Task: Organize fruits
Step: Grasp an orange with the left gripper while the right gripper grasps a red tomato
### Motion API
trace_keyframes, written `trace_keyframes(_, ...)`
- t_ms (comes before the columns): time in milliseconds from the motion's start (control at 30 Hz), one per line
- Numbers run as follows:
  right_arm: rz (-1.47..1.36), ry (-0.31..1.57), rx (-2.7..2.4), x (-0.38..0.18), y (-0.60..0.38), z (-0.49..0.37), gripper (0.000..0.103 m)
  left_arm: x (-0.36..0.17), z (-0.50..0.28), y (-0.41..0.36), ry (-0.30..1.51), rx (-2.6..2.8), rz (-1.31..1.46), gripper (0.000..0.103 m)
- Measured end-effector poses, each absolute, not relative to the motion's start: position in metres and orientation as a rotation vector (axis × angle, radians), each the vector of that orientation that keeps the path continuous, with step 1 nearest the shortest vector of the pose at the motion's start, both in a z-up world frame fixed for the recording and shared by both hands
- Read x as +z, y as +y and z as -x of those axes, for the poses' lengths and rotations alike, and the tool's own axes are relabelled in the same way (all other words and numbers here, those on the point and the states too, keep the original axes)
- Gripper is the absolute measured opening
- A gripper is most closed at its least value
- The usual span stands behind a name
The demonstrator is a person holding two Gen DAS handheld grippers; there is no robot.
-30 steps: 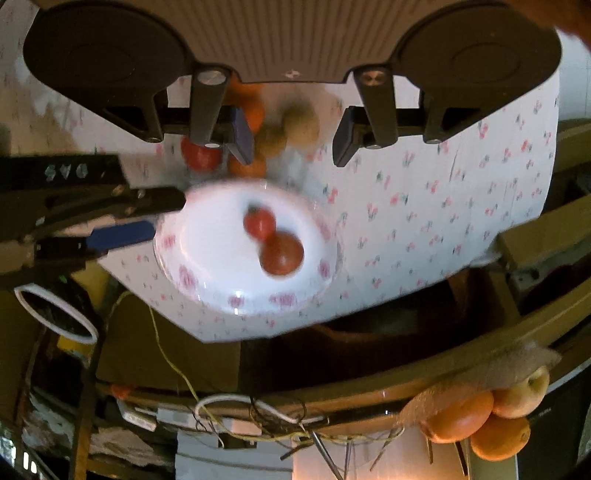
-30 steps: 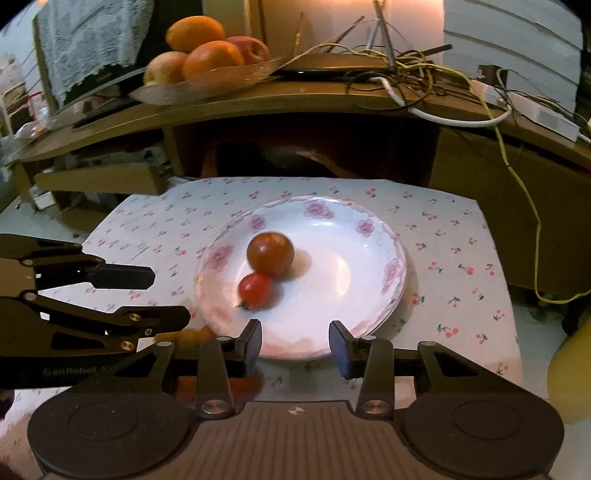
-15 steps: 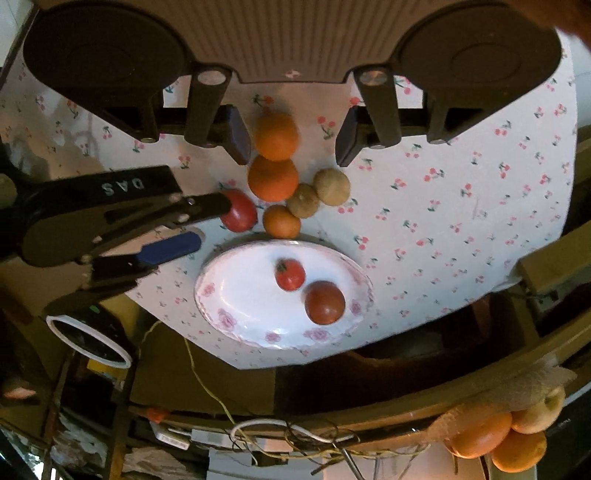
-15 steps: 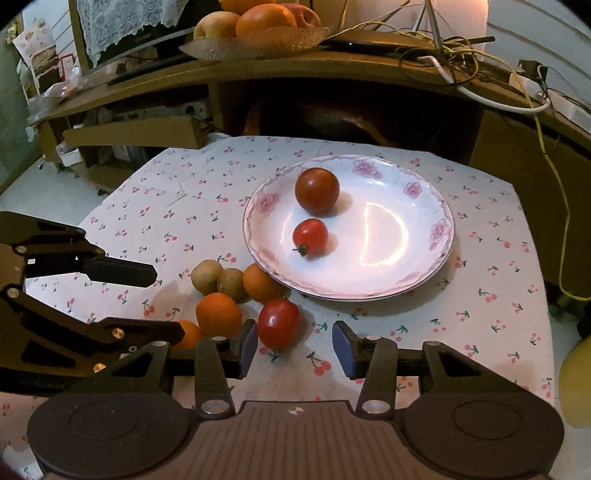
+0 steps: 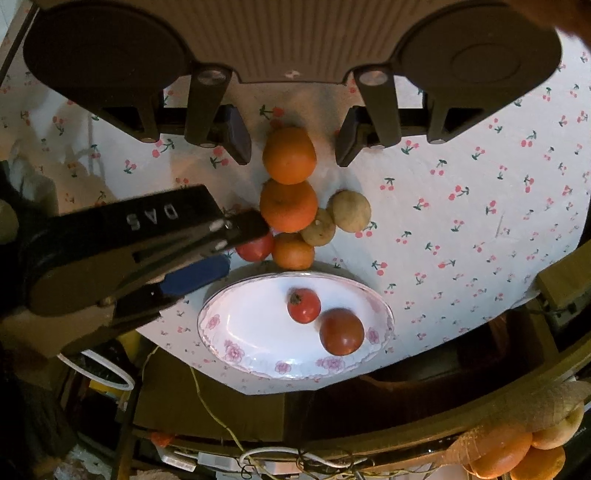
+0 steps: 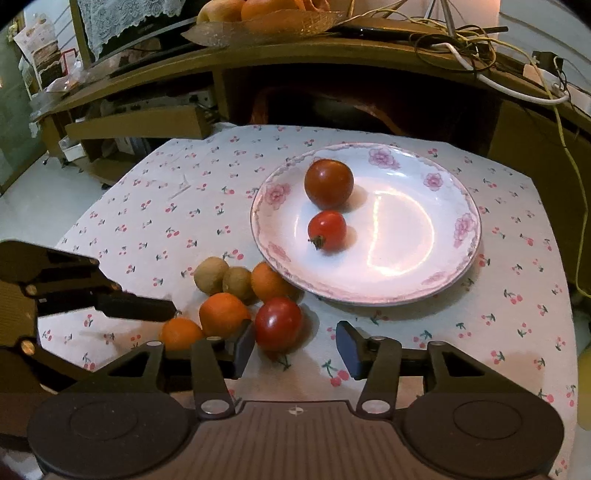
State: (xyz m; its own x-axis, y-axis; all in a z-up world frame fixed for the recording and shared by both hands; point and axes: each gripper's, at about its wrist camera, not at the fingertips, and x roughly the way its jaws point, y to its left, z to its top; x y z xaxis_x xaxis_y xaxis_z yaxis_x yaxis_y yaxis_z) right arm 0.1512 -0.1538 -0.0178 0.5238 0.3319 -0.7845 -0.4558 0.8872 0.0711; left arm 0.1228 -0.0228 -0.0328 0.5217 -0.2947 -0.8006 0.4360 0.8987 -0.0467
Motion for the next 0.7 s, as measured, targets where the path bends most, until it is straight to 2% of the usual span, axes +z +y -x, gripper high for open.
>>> trace_keyframes(200, 0.114, 0.94, 0.477, -0.0176, -0.1556, -0.1568, 0.048, -0.0307, -0.1219, -0.0177, 0.913, -0.447, -0.141, 0.043)
trace_keyframes(267, 0.101, 0.948, 0.489, -0.0174, -0.1552, -0.1568, 0.039, -0.0307, -0.1227, -0.016, 0.916, -0.447, -0.125, 0.041)
trace_keyframes(367, 0.071, 0.975, 0.502, -0.0176, -0.1539, -0.1598, 0.032, -0.029, -0.1233, -0.0163, 0.913, -0.453, -0.122, 0.039)
trace_keyframes(567, 0.112, 0.978, 0.504, -0.014, -0.1529, -0.1582, 0.033, -0.0339, -0.124, -0.021, 0.922, -0.453, -0.14, 0.039)
trace_keyframes(700, 0.136, 0.987, 0.507, -0.0175, -0.1516, -0.1613, 0.039, -0.0341, -0.126, -0.0225, 0.924, -0.455, -0.136, 0.039)
